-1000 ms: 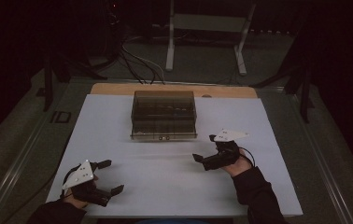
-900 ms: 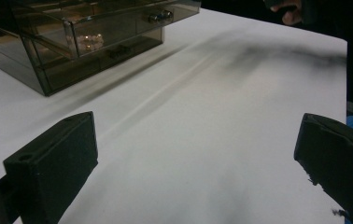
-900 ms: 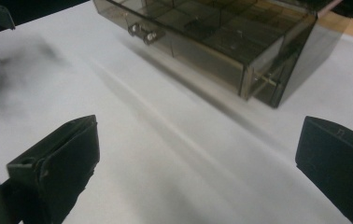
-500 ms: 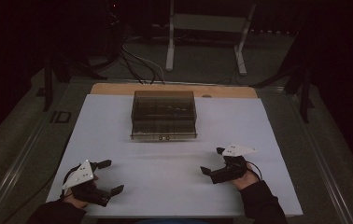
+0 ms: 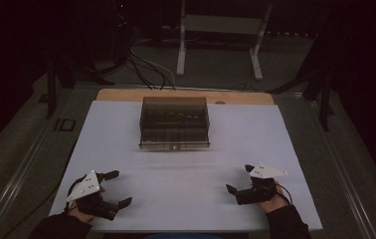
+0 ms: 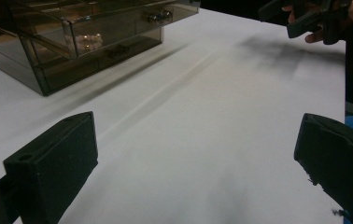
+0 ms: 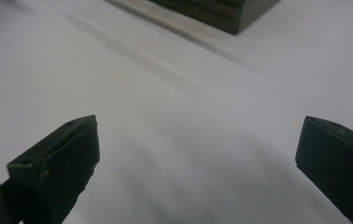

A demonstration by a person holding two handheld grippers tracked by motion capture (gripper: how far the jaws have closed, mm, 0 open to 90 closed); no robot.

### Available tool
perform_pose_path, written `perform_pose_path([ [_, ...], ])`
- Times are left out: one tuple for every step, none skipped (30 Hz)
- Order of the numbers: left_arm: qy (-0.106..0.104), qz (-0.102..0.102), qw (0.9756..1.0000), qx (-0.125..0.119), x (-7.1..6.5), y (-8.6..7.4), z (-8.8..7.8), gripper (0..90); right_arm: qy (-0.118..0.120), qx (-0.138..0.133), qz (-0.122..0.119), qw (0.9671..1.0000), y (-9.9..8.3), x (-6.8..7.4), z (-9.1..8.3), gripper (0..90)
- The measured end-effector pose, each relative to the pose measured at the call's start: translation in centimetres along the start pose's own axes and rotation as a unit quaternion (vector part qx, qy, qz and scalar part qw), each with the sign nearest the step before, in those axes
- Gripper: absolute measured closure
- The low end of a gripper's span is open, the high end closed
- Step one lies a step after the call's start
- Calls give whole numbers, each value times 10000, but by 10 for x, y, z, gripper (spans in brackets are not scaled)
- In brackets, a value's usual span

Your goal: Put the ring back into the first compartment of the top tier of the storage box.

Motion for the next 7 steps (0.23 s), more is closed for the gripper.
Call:
perform_pose_path([
  [-4, -1, 10000, 1, 0, 0, 0, 11, 6, 10, 37, 10000, -1, -1, 0, 0],
  [-5, -1, 10000, 1, 0, 0, 0, 11, 4, 27, 41, 10000, -1, -2, 1, 0],
  [-8, -3, 10000, 3, 0, 0, 0, 11, -23, 68, 20, 10000, -1, -2, 2, 0],
  [-5, -2, 10000, 0, 0, 0, 0, 11, -27, 90, -7, 10000, -2, -2, 3, 0],
  [-9, -1, 10000, 4, 0, 0, 0, 11, -31, 120, -71, 9999, -2, -2, 4, 0],
  [-10, -9, 10000, -2, 0, 0, 0, 11, -49, 147, -108, 9998, -3, -1, 4, 0],
  [-12, -8, 10000, -5, 0, 0, 0, 11, -48, 165, -123, 9998, -3, 0, 5, 0],
])
Point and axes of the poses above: each handheld gripper's, and its own axes: z roughly forward along the jaws, y roughly out of its top, x roughly to its left, the point moved 5 cm from there along z, roughly forward along the jaws, and after that the axes turned 7 degrees about -z, right-handed, at the moved point
